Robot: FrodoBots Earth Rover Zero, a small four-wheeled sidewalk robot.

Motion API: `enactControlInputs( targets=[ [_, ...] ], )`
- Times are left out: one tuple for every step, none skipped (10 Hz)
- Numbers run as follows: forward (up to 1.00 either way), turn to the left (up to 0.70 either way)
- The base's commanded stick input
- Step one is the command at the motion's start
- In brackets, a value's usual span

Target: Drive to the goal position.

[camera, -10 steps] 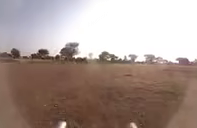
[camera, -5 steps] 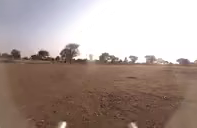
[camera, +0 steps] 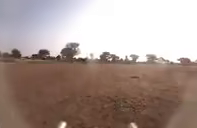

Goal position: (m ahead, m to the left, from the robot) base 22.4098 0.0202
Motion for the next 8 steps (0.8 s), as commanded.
enactControlInputs(
  targets=[
    [0.68,0.00],
    [0.68,0.00],
    [0.70,0.00],
    [0.70,0.00],
    [0.70,0.00],
    [0.70,0.00],
    [0.70,0.00],
    [0.70,0.00]
  ],
)
